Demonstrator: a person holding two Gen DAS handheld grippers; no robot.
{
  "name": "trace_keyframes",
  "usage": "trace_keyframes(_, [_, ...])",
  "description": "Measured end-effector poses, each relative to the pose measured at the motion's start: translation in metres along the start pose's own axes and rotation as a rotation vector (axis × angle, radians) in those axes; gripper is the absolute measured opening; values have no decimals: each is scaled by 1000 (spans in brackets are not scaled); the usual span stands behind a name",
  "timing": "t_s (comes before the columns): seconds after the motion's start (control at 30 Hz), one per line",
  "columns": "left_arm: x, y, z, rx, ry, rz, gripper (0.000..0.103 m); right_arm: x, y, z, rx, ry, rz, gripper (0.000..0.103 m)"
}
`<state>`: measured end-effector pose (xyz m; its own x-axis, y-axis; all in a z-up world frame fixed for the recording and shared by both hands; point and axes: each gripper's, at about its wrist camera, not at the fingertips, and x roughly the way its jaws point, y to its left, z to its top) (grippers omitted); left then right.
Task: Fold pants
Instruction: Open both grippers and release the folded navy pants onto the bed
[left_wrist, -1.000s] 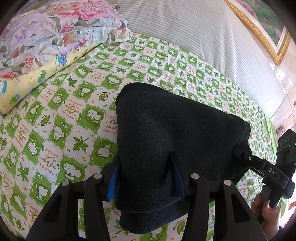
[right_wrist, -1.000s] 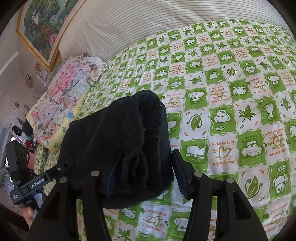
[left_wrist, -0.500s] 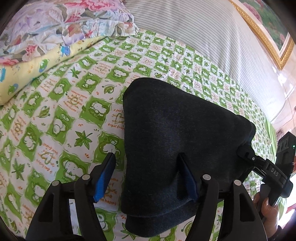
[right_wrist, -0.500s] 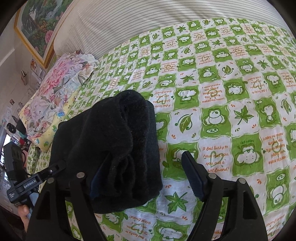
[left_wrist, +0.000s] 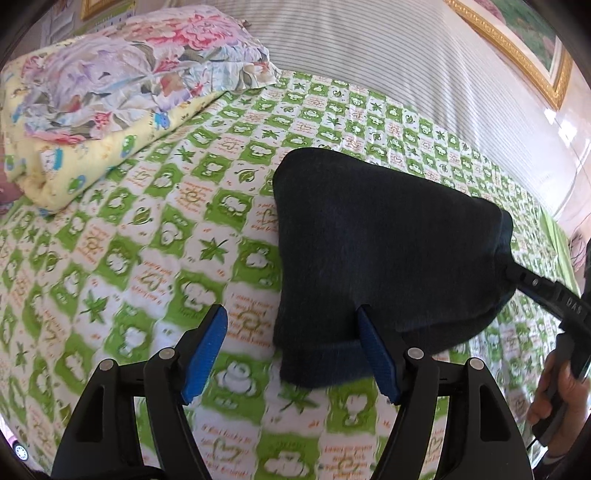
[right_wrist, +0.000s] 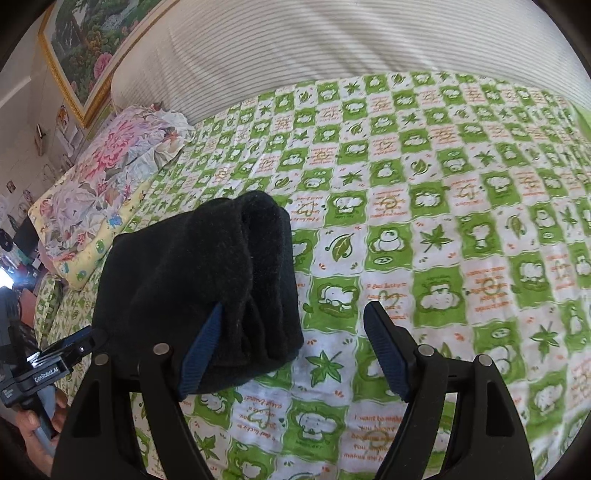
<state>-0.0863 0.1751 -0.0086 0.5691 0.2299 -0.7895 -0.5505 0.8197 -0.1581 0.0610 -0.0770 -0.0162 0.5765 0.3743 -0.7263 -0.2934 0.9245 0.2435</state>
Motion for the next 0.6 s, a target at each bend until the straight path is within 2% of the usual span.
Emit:
trace_keyframes(0.3, [-20, -10, -17, 46, -19, 7, 72, -34, 22, -13, -42, -43, 50, 79])
trace_keyframes(0.6, [-33, -19, -26, 76, -27, 9, 79, -49, 49, -29, -169, -32, 100, 92])
